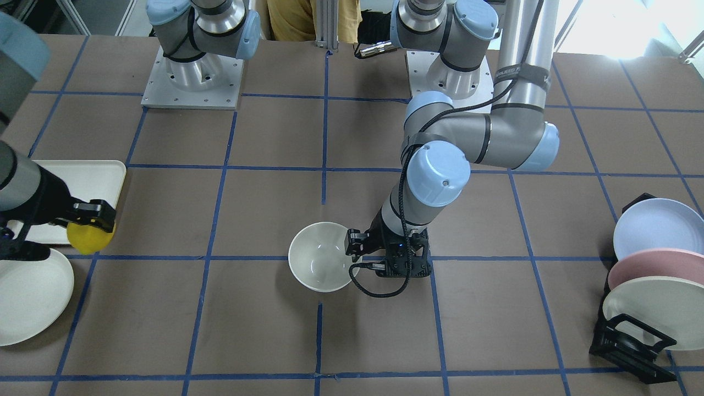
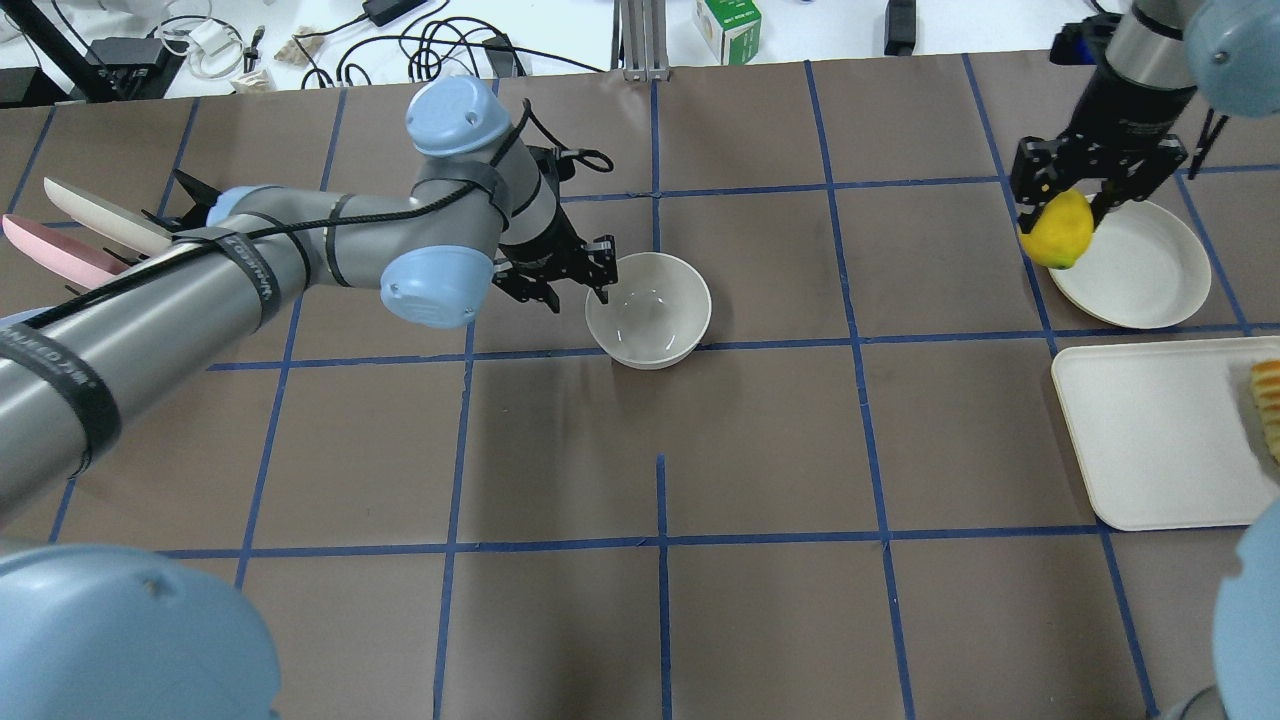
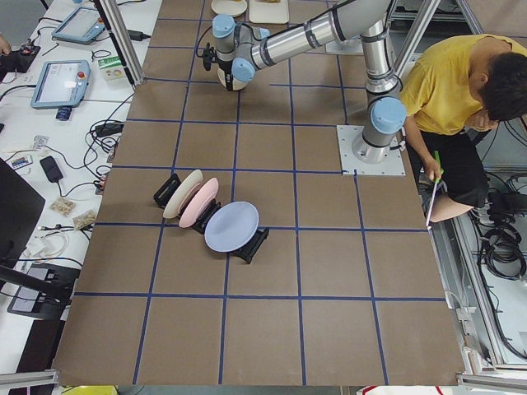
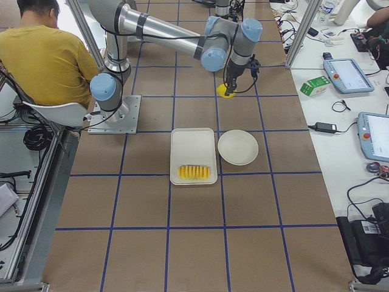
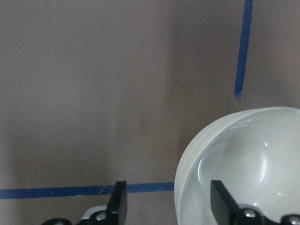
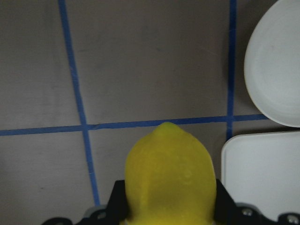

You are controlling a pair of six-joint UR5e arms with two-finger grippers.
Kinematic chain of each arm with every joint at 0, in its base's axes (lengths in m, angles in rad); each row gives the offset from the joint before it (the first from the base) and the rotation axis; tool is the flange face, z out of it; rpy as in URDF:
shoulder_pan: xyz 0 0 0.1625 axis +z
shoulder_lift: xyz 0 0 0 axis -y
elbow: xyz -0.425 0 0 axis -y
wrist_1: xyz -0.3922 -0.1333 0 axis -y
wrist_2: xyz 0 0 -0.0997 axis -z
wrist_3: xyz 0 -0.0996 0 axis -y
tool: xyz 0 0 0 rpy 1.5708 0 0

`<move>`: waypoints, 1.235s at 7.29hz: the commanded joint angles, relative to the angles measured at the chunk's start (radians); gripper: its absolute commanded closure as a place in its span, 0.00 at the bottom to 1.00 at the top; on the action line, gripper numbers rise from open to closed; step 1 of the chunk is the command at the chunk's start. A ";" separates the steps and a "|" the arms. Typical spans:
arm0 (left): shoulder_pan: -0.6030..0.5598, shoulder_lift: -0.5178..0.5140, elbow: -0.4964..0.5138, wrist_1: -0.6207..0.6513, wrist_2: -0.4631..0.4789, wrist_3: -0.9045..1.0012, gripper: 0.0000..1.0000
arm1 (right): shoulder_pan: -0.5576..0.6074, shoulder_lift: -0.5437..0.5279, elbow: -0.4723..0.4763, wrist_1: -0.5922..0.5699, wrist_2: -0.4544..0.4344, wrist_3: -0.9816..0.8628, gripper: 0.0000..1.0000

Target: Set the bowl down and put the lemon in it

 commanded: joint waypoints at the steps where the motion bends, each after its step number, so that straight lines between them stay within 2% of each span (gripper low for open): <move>1: 0.095 0.140 0.086 -0.297 0.011 0.178 0.00 | 0.220 -0.021 -0.005 -0.011 0.024 0.268 1.00; 2: 0.156 0.211 0.120 -0.439 0.040 0.276 0.00 | 0.289 -0.007 -0.004 -0.061 0.078 0.385 1.00; 3: 0.173 0.277 0.169 -0.554 0.138 0.362 0.00 | 0.331 0.011 -0.002 -0.103 0.122 0.442 1.00; 4: 0.166 0.317 0.189 -0.602 0.161 0.358 0.00 | 0.371 0.045 -0.001 -0.142 0.130 0.454 1.00; 5: 0.166 0.331 0.191 -0.607 0.165 0.352 0.00 | 0.419 0.101 -0.002 -0.223 0.130 0.473 1.00; 7: 0.155 0.317 0.189 -0.604 0.160 0.350 0.00 | 0.483 0.166 -0.002 -0.302 0.133 0.550 1.00; 9: 0.151 0.334 0.181 -0.597 0.174 0.352 0.00 | 0.514 0.218 0.002 -0.373 0.152 0.550 1.00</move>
